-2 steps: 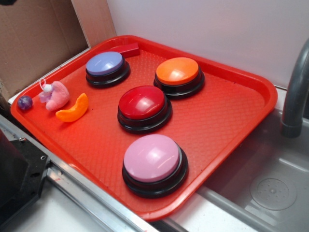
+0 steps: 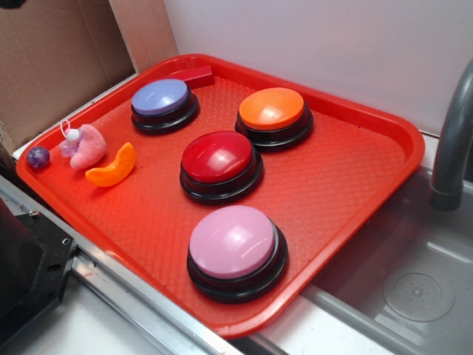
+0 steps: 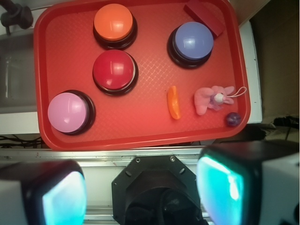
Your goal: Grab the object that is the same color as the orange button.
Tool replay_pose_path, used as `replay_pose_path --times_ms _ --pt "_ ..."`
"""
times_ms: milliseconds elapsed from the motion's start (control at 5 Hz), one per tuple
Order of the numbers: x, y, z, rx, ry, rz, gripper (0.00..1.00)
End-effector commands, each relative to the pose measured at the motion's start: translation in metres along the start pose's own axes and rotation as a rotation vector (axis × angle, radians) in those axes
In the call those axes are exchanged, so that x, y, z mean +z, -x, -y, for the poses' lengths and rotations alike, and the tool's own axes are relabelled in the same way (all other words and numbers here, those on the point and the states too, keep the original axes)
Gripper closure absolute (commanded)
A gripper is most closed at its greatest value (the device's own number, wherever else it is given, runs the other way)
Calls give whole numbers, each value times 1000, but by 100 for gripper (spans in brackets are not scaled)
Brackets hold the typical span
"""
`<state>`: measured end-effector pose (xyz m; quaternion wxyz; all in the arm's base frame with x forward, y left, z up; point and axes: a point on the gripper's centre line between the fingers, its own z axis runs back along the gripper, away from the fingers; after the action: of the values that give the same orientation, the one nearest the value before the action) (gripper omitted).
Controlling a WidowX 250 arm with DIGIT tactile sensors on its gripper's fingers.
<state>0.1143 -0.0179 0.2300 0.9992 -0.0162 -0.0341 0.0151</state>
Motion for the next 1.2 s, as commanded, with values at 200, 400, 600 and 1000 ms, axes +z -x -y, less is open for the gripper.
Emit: replay_pose_path --times_ms 200,400,600,1000 --pt "-66 -32 -36 324 114 64 0" --pt "-93 -35 -46 476 119 134 0" --pt "-120 -42 -57 572 103 166 0" --pt "-159 -54 -70 697 18 225 0"
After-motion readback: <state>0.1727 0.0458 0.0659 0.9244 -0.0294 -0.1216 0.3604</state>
